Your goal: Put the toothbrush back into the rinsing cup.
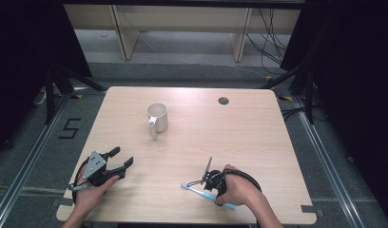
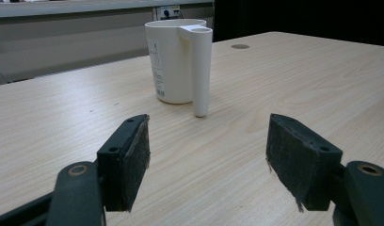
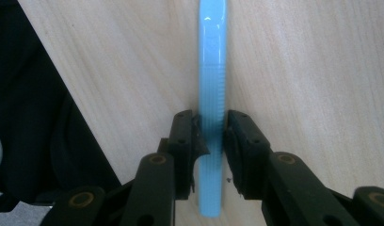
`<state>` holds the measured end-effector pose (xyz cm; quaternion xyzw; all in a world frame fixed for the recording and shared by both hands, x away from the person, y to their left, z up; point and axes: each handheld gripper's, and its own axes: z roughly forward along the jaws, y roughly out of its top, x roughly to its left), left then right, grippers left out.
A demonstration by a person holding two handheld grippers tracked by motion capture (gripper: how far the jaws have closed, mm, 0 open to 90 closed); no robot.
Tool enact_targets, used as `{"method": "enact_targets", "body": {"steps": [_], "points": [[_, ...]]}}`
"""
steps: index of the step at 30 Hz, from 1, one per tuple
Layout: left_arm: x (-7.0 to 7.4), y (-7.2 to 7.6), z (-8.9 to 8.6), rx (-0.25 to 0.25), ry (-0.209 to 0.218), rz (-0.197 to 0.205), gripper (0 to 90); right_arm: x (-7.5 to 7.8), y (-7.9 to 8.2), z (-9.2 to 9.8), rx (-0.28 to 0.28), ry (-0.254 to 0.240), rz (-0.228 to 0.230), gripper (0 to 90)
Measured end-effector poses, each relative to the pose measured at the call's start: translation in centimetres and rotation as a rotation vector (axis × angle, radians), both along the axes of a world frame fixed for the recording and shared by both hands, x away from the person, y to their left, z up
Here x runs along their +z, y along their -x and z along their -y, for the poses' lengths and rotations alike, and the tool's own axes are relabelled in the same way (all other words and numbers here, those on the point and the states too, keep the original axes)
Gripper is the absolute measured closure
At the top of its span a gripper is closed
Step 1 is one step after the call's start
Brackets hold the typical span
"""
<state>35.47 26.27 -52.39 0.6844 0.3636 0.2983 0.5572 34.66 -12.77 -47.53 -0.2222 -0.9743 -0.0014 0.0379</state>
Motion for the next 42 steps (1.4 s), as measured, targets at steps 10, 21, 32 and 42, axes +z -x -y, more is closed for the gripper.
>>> {"method": "enact_targets", "body": {"steps": [10, 21, 32, 42], "points": [[0.0, 0.0, 0.0, -0.001, 0.000, 0.001, 30.2, -0.1, -0.3, 0.0, 0.006, 0.003, -0.004, 77.7], [0.0, 0.0, 0.1, -0.003, 0.003, 0.004, 30.3, -0.1, 0.1, -0.5, 0.052, 0.034, 0.028, 79.1], [0.0, 0.0, 0.0, -0.002, 0.000, 0.001, 30.3, -0.1, 0.0, -0.2, 0.070, 0.018, 0.017, 79.6], [-0.1, -0.1, 0.1, -0.005, 0.006, 0.008, 30.3, 1.3, -0.1, 0.3, 0.061, -0.039, 0.048, 79.6]]}}
